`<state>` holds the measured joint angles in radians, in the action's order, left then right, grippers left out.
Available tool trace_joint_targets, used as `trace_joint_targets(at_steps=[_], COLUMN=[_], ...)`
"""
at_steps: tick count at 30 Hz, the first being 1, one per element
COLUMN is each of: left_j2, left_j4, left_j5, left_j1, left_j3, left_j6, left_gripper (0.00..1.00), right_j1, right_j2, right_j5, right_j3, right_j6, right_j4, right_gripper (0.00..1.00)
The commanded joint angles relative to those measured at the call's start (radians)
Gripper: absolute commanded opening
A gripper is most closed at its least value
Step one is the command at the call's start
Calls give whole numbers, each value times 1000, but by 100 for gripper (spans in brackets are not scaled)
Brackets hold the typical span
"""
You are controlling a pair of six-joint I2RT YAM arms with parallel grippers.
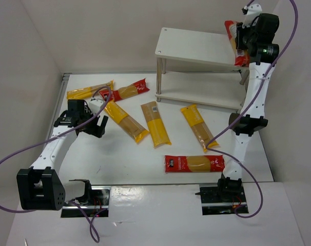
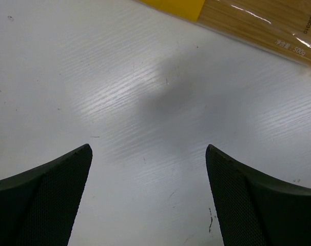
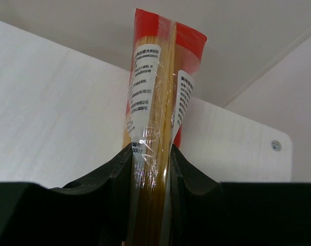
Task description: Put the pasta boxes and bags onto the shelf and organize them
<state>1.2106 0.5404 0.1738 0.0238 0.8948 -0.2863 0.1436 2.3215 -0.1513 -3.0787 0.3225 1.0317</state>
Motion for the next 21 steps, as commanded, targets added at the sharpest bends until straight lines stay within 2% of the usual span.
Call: trace_joint_targets(at_steps=[1, 13, 21], left_j2=[9, 18, 27], left_j4=[7, 7, 7], left_j5=[23, 23, 23], left_j1=[5, 5, 5], left_j3=[16, 16, 16], left_j6=[-10, -10, -10], left_gripper=[97, 97, 97], right_j1=[45, 137, 146], right_j2=[-42, -60, -79], right_j5=[-8, -56, -47], right_j3=[-52, -52, -52], right_j6=[44, 44, 44], right_j4=[10, 68, 90], right_gripper=[0, 0, 0])
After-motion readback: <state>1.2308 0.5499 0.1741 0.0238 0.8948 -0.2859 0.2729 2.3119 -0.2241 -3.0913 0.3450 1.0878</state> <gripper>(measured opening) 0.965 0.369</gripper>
